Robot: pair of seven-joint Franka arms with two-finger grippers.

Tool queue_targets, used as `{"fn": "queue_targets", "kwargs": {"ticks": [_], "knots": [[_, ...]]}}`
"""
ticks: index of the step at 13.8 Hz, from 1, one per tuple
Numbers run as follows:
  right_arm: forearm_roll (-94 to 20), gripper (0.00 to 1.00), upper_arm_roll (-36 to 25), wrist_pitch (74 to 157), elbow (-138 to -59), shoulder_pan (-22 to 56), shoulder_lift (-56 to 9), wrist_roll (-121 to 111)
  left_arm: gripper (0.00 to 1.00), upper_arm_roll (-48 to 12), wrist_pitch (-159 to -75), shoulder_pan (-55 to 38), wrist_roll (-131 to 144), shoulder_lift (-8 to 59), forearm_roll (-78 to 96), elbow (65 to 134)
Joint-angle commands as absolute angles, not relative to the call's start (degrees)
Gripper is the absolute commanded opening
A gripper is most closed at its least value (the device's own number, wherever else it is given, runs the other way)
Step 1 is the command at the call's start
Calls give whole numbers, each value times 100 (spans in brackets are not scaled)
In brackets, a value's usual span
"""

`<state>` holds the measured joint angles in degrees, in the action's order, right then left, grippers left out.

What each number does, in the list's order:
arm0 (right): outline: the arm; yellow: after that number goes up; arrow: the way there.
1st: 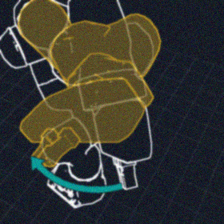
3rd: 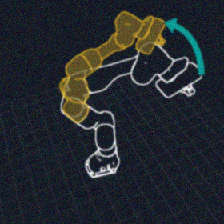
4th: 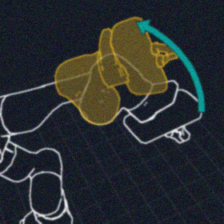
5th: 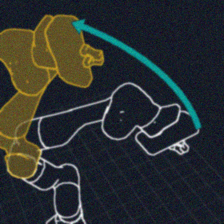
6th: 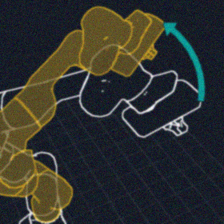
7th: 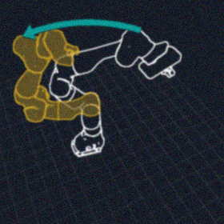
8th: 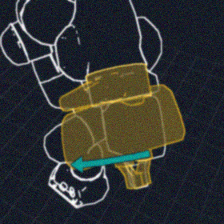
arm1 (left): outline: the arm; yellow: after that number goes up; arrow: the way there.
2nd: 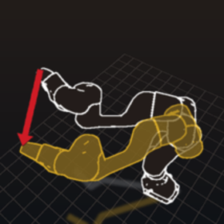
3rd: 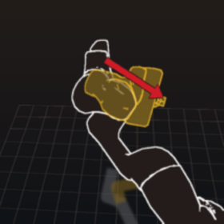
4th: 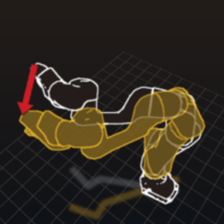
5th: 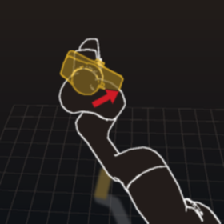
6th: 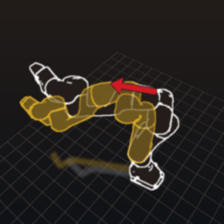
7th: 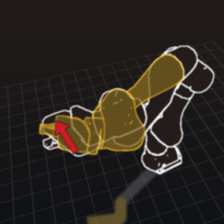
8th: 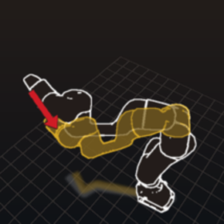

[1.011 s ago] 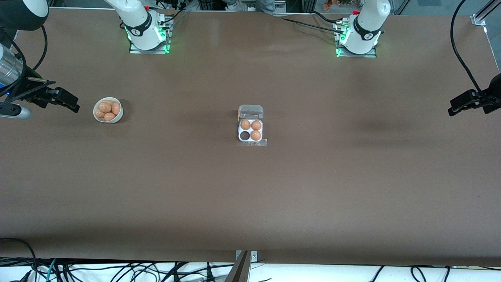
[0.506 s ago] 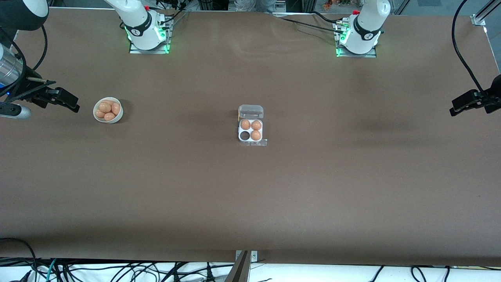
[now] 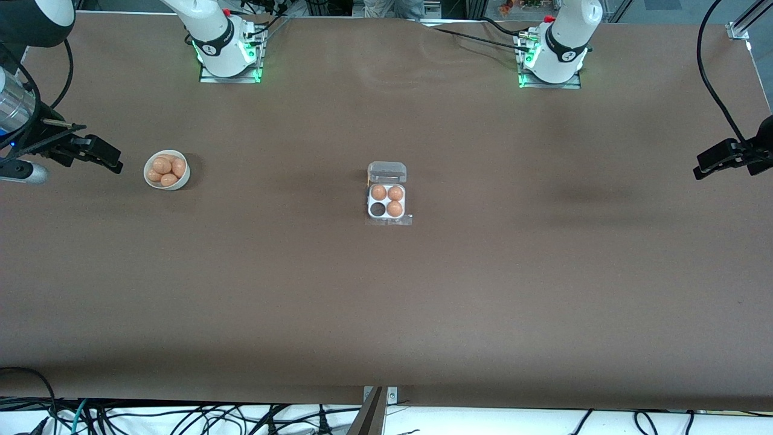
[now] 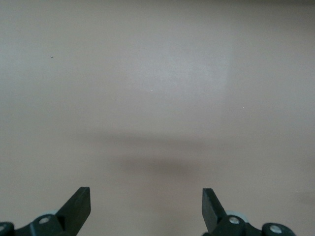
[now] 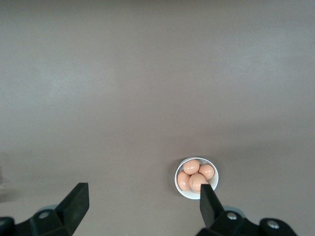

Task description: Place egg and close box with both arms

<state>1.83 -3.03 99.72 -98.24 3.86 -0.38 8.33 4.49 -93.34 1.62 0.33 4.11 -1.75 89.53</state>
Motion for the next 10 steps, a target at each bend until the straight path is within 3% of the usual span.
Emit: {"fn": "queue_targets", "kwargs": {"ticks": [1, 10], "knots": [[220, 100, -237, 9932, -9861, 334, 18, 800, 100, 422, -9255, 211, -53, 483, -149, 8771], [220, 100, -237, 9747, -9914, 334, -44, 809, 100, 431, -9255, 237, -53, 510, -132, 8771]]}}
